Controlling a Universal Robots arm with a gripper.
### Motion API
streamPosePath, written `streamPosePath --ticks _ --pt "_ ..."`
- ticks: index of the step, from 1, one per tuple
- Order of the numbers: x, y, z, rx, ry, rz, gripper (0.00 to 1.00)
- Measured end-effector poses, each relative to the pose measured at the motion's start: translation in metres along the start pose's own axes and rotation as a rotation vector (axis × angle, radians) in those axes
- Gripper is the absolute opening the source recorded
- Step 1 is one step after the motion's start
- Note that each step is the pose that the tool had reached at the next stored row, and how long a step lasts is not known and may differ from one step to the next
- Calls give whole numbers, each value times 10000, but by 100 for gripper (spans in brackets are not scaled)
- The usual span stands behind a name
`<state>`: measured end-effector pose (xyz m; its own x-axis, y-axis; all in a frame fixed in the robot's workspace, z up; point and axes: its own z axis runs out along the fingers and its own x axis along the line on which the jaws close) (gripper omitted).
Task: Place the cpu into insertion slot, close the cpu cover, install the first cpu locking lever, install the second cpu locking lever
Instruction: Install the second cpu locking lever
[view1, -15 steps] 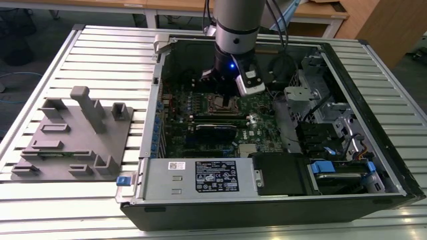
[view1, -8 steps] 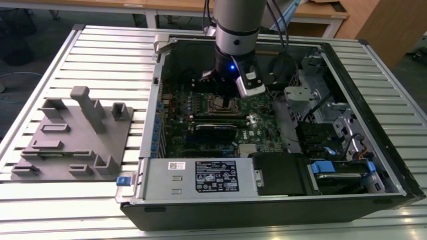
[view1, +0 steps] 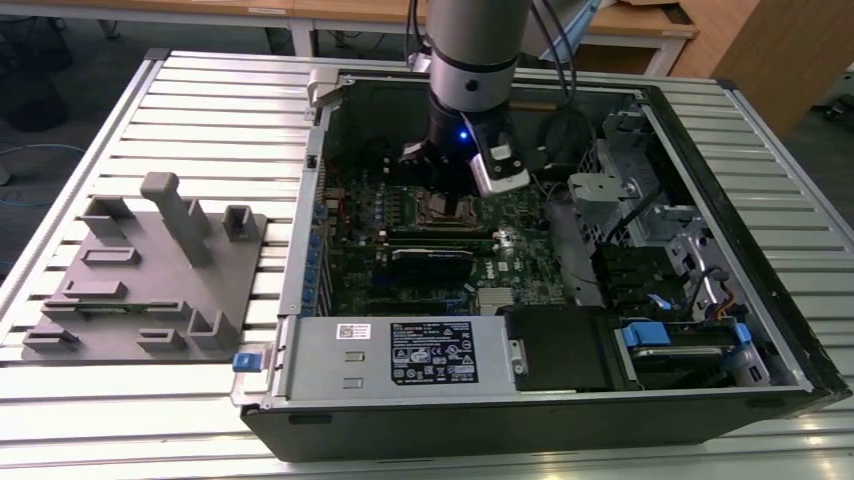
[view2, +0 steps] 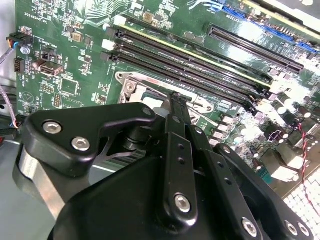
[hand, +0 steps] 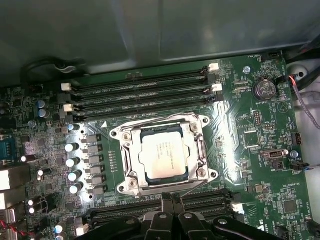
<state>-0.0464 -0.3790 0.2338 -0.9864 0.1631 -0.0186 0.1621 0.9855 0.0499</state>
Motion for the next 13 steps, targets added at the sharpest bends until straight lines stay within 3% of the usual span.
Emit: streamPosePath --ticks 13 --pt "48 -10 4 0 0 0 11"
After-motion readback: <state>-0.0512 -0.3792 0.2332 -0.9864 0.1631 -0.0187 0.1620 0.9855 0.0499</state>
